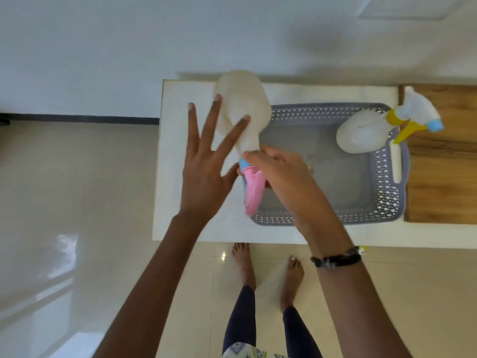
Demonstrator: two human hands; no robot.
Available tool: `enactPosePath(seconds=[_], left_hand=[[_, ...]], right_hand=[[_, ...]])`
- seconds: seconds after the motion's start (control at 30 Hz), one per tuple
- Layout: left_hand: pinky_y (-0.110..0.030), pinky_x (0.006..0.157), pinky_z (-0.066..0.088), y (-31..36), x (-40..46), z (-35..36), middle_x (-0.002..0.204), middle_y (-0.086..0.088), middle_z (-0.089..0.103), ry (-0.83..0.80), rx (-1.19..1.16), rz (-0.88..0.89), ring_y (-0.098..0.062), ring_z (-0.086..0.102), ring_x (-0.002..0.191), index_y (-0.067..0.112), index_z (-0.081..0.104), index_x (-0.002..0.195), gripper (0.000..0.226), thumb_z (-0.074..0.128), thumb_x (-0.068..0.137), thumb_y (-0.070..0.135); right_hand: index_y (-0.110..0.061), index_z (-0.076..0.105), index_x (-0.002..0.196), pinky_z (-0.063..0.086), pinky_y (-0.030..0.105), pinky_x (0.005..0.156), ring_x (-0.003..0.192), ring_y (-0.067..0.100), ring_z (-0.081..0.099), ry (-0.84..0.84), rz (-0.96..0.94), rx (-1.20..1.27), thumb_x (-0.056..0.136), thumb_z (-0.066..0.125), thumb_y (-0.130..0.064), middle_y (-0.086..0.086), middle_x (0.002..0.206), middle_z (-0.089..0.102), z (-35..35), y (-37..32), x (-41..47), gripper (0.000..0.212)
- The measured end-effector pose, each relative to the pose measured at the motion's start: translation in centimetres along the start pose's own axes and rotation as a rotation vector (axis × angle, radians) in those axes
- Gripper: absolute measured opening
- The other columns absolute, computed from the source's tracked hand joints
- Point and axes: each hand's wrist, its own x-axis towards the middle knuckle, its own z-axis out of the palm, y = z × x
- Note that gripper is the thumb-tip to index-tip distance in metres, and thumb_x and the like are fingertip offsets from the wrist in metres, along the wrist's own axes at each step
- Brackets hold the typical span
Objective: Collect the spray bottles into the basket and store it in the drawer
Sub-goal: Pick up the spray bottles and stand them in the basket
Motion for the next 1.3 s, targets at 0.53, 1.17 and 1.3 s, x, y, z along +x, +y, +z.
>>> enactPosePath(seconds=[0.53, 1.17, 1.3], left_hand=[[-0.036, 0.092, 0.048, 9.4, 4.8, 11.3, 0.124, -0.005, 0.062, -0.294, -0.475, -0.249, -0.024, 0.059, 0.111, 0.017, 0.044, 0.135, 0.051, 0.062, 0.088, 0.019], [-0.009, 0.073, 0.039, 8.8, 7.8, 15.1, 0.12, -0.003, 0.064, -0.325, -0.413, -0.226, -0.008, 0.053, 0.098, 0.015, 0.047, 0.132, 0.047, 0.063, 0.087, 0.015], [-0.018, 0.083, 0.036, 8.7, 7.6, 15.4, 0.126, -0.004, 0.061, -0.348, -0.397, -0.235, -0.017, 0.055, 0.112, 0.014, 0.042, 0.135, 0.054, 0.064, 0.086, 0.018]], right_hand=[[-0.013, 0.042, 0.139, 0.046, 0.031, 0.1, 0.123, 0.022, 0.052, 0.347, -0.143, -0.161, 0.087, 0.062, -0.014, 0.006, 0.141, 0.049, -12.2, 11.0, 4.0, 0.056], [-0.015, 0.052, 0.131, 0.054, 0.039, 0.089, 0.104, 0.023, 0.062, 0.58, -0.242, -0.326, 0.083, 0.069, -0.016, 0.008, 0.114, 0.067, -11.0, 12.7, 8.4, 0.052], [-0.017, 0.05, 0.133, 0.054, 0.038, 0.088, 0.103, 0.024, 0.062, 0.582, -0.254, -0.358, 0.084, 0.068, -0.015, 0.009, 0.114, 0.067, -11.0, 12.6, 8.4, 0.052]])
